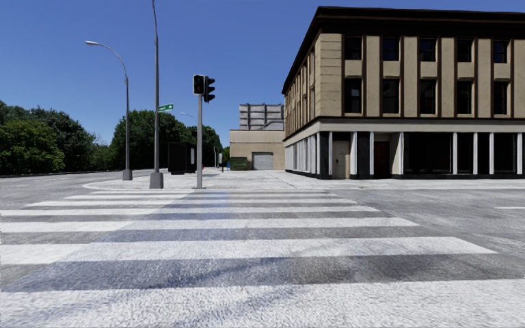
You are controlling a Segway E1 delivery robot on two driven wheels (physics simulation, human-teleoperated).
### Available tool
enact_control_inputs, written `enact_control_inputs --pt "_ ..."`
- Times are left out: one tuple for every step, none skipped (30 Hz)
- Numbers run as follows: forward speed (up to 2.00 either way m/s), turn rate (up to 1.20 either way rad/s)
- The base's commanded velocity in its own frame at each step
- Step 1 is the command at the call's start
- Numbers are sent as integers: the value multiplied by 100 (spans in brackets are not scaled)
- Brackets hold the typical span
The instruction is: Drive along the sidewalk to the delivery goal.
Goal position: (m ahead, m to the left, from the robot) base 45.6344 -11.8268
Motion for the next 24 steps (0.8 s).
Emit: enact_control_inputs --pt "200 0" --pt "200 0" --pt "200 0" --pt "200 0" --pt "200 0" --pt "200 0" --pt "200 0" --pt "200 0" --pt "200 0" --pt "200 0" --pt "200 0" --pt "200 0" --pt "200 0" --pt "200 0" --pt "200 0" --pt "200 0" --pt "200 0" --pt "200 0" --pt "200 0" --pt "200 0" --pt "200 0" --pt "200 0" --pt "200 0" --pt "200 0"
